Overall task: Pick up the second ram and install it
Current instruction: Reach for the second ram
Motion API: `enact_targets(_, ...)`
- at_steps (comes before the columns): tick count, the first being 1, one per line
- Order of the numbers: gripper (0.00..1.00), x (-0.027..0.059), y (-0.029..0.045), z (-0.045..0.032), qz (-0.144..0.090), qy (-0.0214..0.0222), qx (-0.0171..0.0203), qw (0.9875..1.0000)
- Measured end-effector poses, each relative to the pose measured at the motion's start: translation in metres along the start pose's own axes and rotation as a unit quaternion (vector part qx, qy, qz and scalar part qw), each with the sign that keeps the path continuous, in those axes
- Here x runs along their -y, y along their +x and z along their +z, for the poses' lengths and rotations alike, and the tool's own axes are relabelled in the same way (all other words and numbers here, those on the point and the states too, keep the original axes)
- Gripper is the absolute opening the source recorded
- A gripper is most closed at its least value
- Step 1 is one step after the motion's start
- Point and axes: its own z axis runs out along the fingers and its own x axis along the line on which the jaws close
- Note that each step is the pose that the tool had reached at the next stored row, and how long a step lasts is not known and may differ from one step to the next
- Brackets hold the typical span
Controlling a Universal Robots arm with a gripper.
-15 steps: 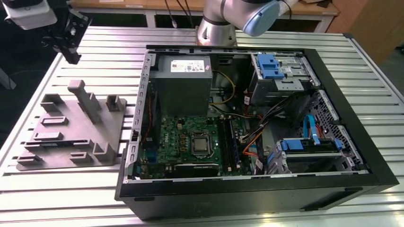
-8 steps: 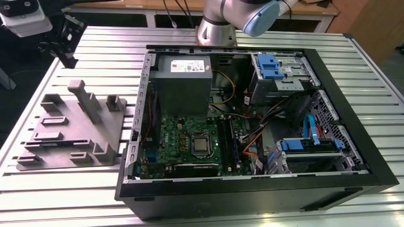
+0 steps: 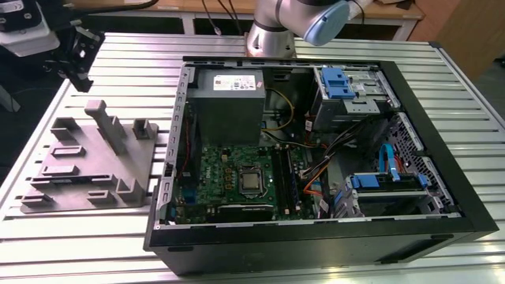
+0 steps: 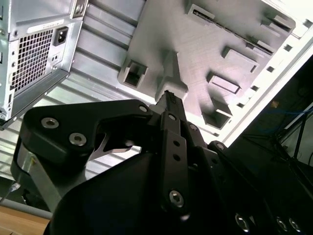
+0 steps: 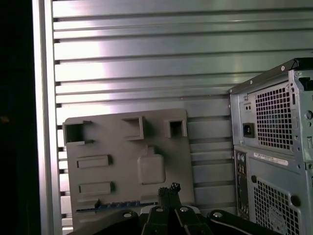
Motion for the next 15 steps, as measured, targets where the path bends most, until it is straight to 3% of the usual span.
enact_targets(15,0.10,0.0242,0.0068,0.0106,0.000,0.0000,0.0000,1.0000)
